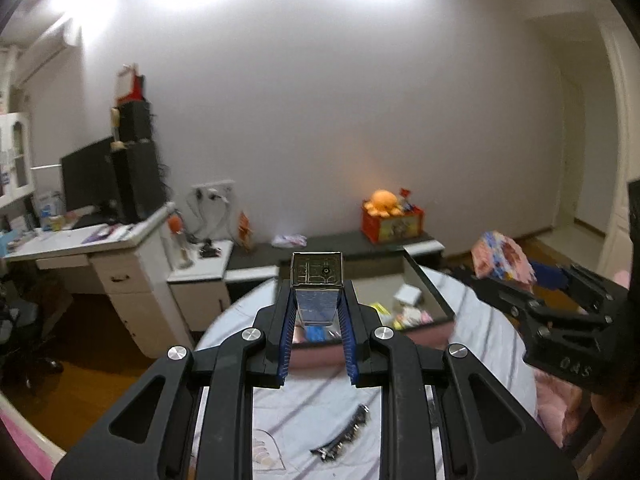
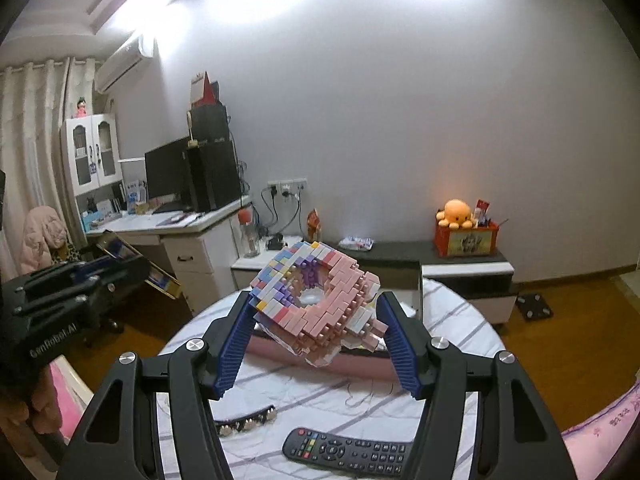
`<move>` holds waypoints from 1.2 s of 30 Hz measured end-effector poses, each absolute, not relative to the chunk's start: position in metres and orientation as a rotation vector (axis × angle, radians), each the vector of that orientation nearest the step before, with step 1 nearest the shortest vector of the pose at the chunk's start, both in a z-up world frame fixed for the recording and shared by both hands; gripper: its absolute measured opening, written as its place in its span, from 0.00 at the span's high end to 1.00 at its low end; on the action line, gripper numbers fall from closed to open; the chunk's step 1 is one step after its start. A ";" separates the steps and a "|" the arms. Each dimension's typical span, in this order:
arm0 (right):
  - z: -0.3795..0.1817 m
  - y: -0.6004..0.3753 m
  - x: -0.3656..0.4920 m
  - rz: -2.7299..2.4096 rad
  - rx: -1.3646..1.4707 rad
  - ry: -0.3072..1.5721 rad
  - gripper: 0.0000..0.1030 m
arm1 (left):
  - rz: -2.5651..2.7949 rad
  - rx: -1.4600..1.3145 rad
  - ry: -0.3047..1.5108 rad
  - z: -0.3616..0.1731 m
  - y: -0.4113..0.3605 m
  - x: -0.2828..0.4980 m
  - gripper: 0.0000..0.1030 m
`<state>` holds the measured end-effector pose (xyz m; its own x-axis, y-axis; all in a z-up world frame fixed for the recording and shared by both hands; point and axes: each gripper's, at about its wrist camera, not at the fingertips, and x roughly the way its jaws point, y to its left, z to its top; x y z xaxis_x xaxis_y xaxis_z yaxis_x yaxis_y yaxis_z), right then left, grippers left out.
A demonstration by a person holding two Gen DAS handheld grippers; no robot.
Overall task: Organize rigid objects
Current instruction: 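Carry the slim box and block donut with both grippers over the pink box, then open both grippers to drop the slim box and donut into the box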
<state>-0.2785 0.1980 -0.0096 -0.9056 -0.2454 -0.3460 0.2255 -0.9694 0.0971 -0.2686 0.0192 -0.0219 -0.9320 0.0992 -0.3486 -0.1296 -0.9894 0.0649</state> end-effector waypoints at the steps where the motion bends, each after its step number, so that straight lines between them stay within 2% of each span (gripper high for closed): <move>1: -0.008 0.198 -0.279 -2.852 0.515 -0.080 0.38 | 2.989 -0.530 0.145 -0.020 0.020 -0.269 0.80; 19: -0.015 0.198 -0.335 -2.810 0.543 -0.041 0.38 | 3.048 -0.655 0.207 -0.036 0.036 -0.335 0.80; 27: -0.049 0.208 -0.399 -2.797 0.694 -0.044 0.38 | 2.980 -0.802 0.234 -0.067 0.046 -0.403 0.80; 36: -0.107 0.208 -0.463 -2.726 0.960 -0.041 0.38 | 2.887 -1.060 0.249 -0.127 0.045 -0.479 0.80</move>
